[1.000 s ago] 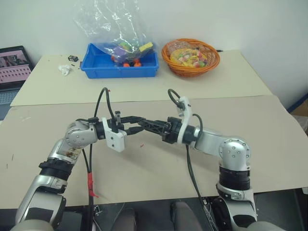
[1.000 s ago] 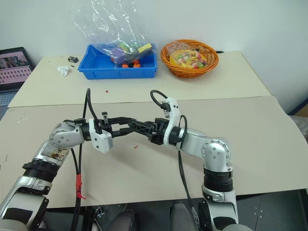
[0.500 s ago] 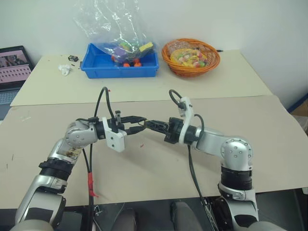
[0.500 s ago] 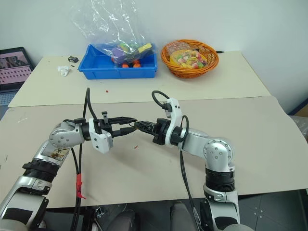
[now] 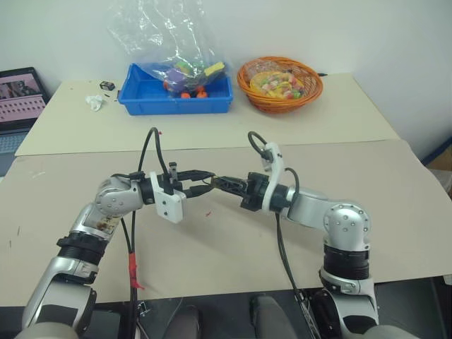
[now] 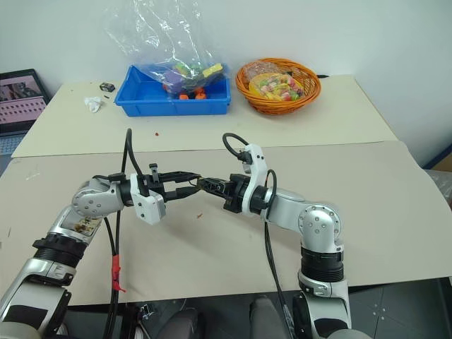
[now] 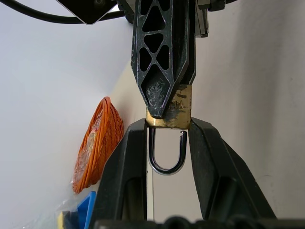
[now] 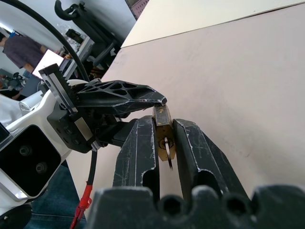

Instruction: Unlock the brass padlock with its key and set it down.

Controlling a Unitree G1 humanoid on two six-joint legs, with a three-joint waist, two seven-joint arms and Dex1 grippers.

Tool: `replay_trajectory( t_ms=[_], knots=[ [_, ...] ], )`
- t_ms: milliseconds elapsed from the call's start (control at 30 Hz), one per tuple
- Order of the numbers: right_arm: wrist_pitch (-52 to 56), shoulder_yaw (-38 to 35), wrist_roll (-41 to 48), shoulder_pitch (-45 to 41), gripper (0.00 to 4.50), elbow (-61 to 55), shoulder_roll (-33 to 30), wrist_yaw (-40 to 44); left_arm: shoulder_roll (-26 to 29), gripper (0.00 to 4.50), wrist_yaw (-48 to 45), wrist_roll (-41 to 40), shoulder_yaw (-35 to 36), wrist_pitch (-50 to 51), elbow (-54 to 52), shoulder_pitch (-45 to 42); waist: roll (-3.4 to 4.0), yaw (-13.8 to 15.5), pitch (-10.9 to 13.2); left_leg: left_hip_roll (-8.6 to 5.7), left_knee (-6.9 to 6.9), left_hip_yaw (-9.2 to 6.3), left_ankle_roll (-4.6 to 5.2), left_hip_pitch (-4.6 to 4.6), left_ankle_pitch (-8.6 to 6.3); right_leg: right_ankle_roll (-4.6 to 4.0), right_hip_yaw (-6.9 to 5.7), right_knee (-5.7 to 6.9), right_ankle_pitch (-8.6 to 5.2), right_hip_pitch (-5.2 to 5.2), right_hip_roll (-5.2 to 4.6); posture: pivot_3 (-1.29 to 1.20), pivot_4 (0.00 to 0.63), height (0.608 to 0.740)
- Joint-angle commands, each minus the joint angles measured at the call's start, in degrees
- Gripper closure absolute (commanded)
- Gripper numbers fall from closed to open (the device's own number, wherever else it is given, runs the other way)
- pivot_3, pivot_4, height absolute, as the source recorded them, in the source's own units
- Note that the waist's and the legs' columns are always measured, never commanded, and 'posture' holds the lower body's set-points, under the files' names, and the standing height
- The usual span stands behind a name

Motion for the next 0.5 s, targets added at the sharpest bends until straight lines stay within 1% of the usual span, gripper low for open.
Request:
replay_trajectory(
  t_ms=[33,300,367,400,433,500],
  knots=[
    [-0.52,0.86,1.87,-0.23,4.37,-2.66,0.12,1.59,0.13,3.68,1.25,-0.90,0.73,0.52,-1.96,-0.58,0.00,0.00,0.00,0.00,0.00,0.00,0.00,0.00,0.00,0.00,0.00,0.00,0.00,0.00,0.00,0.00,0.150,0.740],
    [-0.98,1.36,1.16,0.02,4.37,-2.60,-0.14,1.54,-0.26,3.68,0.72,-2.81,0.90,3.49,-3.10,-0.13,0.00,0.00,0.00,0.00,0.00,0.00,0.00,0.00,0.00,0.00,0.00,0.00,0.00,0.00,0.00,0.00,0.150,0.740],
    [-1.14,1.25,1.02,0.17,4.37,-2.49,-0.01,1.48,-0.53,2.72,0.31,-4.83,1.14,4.34,-3.76,-0.15,0.00,-0.01,0.00,0.00,0.00,0.00,0.00,0.00,0.00,0.00,0.00,0.00,0.00,0.00,0.00,0.00,0.150,0.740],
    [-1.19,1.29,0.92,0.22,4.37,-2.51,-0.05,1.54,-0.57,2.48,0.14,-5.32,1.16,4.72,-4.01,-0.16,0.00,-0.02,0.00,0.00,0.00,0.00,0.00,0.00,0.00,0.00,0.00,0.01,0.00,0.00,0.00,0.00,0.150,0.740],
    [-1.23,1.32,0.82,0.24,4.37,-2.51,-0.08,1.57,-0.51,1.97,0.42,-4.93,1.23,4.69,-4.19,-0.24,0.00,-0.02,0.00,0.00,0.00,-0.01,0.00,0.00,0.00,0.00,0.00,0.01,0.00,0.00,0.00,0.00,0.150,0.740],
    [-1.29,1.23,0.80,0.29,4.37,-2.41,-0.10,1.60,-0.48,1.36,1.41,-3.45,1.48,5.20,-4.45,-0.33,0.00,-0.03,0.00,0.00,0.00,-0.01,0.00,0.00,0.00,0.00,0.00,0.00,0.00,0.00,0.00,0.00,0.150,0.740]
  ],
)
